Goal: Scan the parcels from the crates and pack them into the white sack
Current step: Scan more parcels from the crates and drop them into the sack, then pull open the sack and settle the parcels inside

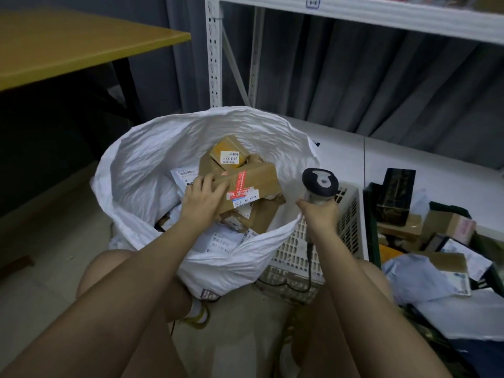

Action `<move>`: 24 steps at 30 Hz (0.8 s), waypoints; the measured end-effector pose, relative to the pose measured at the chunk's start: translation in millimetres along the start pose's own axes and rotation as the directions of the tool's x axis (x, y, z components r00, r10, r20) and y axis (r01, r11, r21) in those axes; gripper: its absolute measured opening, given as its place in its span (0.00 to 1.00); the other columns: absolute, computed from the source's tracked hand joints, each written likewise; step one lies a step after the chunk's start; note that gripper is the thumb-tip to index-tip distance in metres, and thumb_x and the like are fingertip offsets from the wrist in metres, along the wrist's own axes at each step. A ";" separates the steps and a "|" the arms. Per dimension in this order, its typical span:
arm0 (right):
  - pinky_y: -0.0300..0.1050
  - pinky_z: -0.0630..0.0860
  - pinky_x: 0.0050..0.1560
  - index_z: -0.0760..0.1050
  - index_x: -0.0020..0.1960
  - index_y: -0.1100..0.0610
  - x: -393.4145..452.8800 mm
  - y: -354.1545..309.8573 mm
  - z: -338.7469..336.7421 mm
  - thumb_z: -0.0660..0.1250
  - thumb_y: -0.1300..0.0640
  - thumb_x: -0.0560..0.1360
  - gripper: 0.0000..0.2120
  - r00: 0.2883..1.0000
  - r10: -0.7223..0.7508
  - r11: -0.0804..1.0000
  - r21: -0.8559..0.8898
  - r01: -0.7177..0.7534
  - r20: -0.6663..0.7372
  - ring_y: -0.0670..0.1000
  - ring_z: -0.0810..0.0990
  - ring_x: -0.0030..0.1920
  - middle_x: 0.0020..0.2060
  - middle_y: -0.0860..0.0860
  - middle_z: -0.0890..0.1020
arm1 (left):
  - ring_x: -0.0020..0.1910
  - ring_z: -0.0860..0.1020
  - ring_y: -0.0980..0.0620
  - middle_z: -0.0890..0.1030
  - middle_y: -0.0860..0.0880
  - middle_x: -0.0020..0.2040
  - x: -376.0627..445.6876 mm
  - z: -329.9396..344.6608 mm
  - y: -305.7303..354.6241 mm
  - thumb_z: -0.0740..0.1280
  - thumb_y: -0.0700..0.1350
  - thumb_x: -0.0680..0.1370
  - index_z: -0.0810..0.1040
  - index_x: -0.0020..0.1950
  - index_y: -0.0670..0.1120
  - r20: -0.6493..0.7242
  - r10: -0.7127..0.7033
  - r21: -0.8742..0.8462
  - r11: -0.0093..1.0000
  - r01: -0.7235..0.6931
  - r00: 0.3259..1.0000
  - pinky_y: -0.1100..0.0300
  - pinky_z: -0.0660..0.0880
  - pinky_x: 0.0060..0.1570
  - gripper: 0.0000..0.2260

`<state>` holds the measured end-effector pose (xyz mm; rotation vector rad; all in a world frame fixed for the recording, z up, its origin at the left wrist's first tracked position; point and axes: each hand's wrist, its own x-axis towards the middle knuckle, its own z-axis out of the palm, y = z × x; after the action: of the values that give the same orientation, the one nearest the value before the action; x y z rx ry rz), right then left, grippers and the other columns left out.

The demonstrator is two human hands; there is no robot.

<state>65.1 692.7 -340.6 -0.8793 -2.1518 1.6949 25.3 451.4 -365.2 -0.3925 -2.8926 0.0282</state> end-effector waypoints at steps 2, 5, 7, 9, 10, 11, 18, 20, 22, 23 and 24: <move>0.45 0.74 0.49 0.75 0.61 0.65 4.1 0.1 -0.9 0.74 0.64 0.70 0.21 0.999 -0.008 0.998 0.063 0.006 0.031 0.56 0.80 0.54 0.54 0.57 0.81 | 0.59 0.71 0.39 0.71 0.40 0.62 5.2 5.9 2.8 0.80 0.52 0.61 0.70 0.66 0.48 0.087 0.041 0.033 0.999 -0.044 0.995 0.47 0.73 0.51 0.36; 0.39 0.71 0.47 0.75 0.61 0.66 6.3 -1.8 2.7 0.72 0.67 0.72 0.18 0.997 -0.051 0.996 0.076 0.046 0.065 0.53 0.79 0.52 0.52 0.56 0.81 | 0.65 0.65 0.43 0.68 0.43 0.63 9.6 9.0 2.8 0.66 0.61 0.74 0.71 0.65 0.49 0.202 0.139 -0.072 0.989 -0.127 0.970 0.52 0.66 0.59 0.25; 0.40 0.71 0.48 0.75 0.61 0.65 6.1 -4.3 9.0 0.71 0.68 0.71 0.19 0.992 -0.066 0.995 0.087 0.057 0.108 0.53 0.78 0.51 0.51 0.57 0.81 | 0.61 0.68 0.43 0.73 0.45 0.59 8.1 5.4 -3.8 0.60 0.62 0.76 0.78 0.56 0.47 0.129 0.049 -0.243 0.970 -0.016 0.990 0.54 0.65 0.55 0.21; 0.43 0.72 0.48 0.76 0.59 0.65 4.3 -7.3 17.1 0.70 0.70 0.71 0.17 0.987 -0.082 0.994 0.083 0.071 0.137 0.54 0.79 0.50 0.48 0.56 0.80 | 0.56 0.71 0.41 0.77 0.44 0.55 6.9 0.2 -20.6 0.58 0.60 0.75 0.81 0.48 0.45 -0.069 -0.106 -0.306 0.949 0.080 0.992 0.51 0.66 0.54 0.21; 0.43 0.73 0.47 0.76 0.57 0.65 3.3 -9.0 22.1 0.70 0.70 0.71 0.15 0.984 -0.090 0.993 0.086 0.078 0.153 0.54 0.79 0.50 0.46 0.56 0.80 | 0.56 0.71 0.40 0.78 0.43 0.55 6.8 -4.3 -32.8 0.60 0.57 0.75 0.81 0.48 0.44 -0.165 -0.181 -0.291 0.948 0.127 0.970 0.49 0.65 0.55 0.18; 0.42 0.73 0.44 0.77 0.54 0.64 1.2 -11.2 27.2 0.69 0.71 0.71 0.12 0.979 -0.101 0.993 0.083 0.088 0.175 0.55 0.79 0.48 0.42 0.54 0.80 | 0.58 0.70 0.39 0.77 0.42 0.57 5.9 -8.8 -46.7 0.64 0.53 0.76 0.81 0.49 0.44 -0.241 -0.256 -0.275 0.943 0.187 0.936 0.47 0.63 0.58 0.14; 0.50 0.77 0.56 0.78 0.57 0.61 -2.6 -18.7 71.1 0.75 0.61 0.71 0.16 0.964 -0.103 0.995 0.039 0.097 0.247 0.54 0.80 0.52 0.50 0.53 0.82 | 0.70 0.61 0.36 0.63 0.38 0.72 -10.0 -30.9 -131.9 0.69 0.52 0.75 0.60 0.74 0.40 -0.086 -0.776 -0.376 0.607 0.701 0.625 0.41 0.61 0.65 0.33; 0.51 0.77 0.56 0.78 0.59 0.58 -1.2 -18.7 81.3 0.76 0.57 0.70 0.19 0.968 -0.088 0.996 -0.012 0.093 0.234 0.55 0.80 0.53 0.51 0.53 0.83 | 0.63 0.71 0.35 0.72 0.36 0.65 -13.7 -31.8 -143.8 0.66 0.53 0.78 0.67 0.69 0.39 0.100 -0.782 -0.414 0.530 0.740 0.615 0.45 0.70 0.55 0.25; 0.54 0.77 0.56 0.77 0.58 0.57 -3.1 -25.9 89.4 0.74 0.58 0.70 0.17 0.971 -0.099 0.988 -0.094 0.121 0.218 0.58 0.80 0.52 0.48 0.53 0.82 | 0.54 0.76 0.36 0.78 0.36 0.55 -15.9 -30.8 -146.1 0.62 0.49 0.80 0.75 0.57 0.39 0.090 -0.730 -0.514 0.548 0.660 0.677 0.52 0.69 0.46 0.14; 0.56 0.78 0.56 0.76 0.57 0.57 -5.2 -36.6 93.4 0.73 0.60 0.71 0.15 0.969 -0.118 0.983 -0.111 0.145 0.218 0.59 0.80 0.52 0.47 0.53 0.81 | 0.51 0.76 0.37 0.79 0.37 0.51 -14.2 -35.6 -143.1 0.61 0.46 0.81 0.76 0.54 0.38 0.058 -0.718 -0.603 0.528 0.598 0.693 0.54 0.68 0.44 0.12; 0.56 0.78 0.55 0.75 0.54 0.56 -6.7 -52.6 96.8 0.71 0.61 0.72 0.12 0.963 -0.153 0.977 -0.109 0.180 0.220 0.59 0.80 0.51 0.45 0.53 0.81 | 0.49 0.76 0.39 0.79 0.37 0.48 -9.4 -45.5 -138.5 0.60 0.44 0.81 0.75 0.50 0.38 0.021 -0.711 -0.704 0.488 0.515 0.703 0.57 0.66 0.41 0.10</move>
<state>1.7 605.4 -317.1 -0.5491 -2.4203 1.6448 8.0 314.8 -316.1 0.5634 -2.4630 -1.1264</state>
